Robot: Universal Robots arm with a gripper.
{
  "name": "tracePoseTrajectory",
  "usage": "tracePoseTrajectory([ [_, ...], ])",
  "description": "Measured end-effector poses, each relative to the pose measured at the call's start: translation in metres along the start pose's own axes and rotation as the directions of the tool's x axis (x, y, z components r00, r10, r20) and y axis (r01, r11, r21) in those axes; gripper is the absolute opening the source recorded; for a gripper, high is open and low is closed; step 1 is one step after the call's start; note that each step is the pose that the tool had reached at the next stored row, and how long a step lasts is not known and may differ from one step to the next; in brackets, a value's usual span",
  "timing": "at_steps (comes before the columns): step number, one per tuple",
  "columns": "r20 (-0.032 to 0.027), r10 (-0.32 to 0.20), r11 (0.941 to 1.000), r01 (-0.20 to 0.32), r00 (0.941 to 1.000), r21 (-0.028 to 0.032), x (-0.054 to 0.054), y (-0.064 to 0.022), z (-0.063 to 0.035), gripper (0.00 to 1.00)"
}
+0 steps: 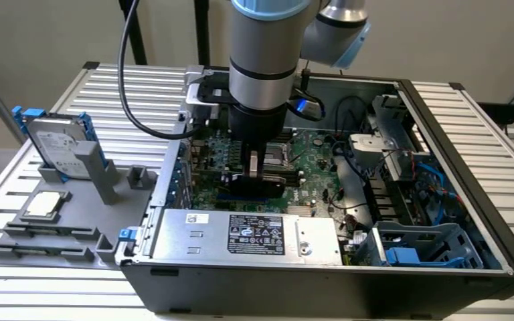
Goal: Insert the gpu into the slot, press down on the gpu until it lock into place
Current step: 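Insert the gpu into the slot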
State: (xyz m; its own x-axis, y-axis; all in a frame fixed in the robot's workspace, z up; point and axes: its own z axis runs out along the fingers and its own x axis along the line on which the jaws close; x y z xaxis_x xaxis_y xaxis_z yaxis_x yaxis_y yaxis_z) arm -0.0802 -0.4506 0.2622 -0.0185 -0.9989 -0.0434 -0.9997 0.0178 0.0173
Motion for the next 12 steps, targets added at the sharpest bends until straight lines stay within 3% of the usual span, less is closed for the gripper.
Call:
tracePoseTrajectory([
  [12, 0.0003, -0.01, 1.0, 0.01, 1.0, -0.0002, -0.0006, -0.0001, 0.0014, 0.26],
])
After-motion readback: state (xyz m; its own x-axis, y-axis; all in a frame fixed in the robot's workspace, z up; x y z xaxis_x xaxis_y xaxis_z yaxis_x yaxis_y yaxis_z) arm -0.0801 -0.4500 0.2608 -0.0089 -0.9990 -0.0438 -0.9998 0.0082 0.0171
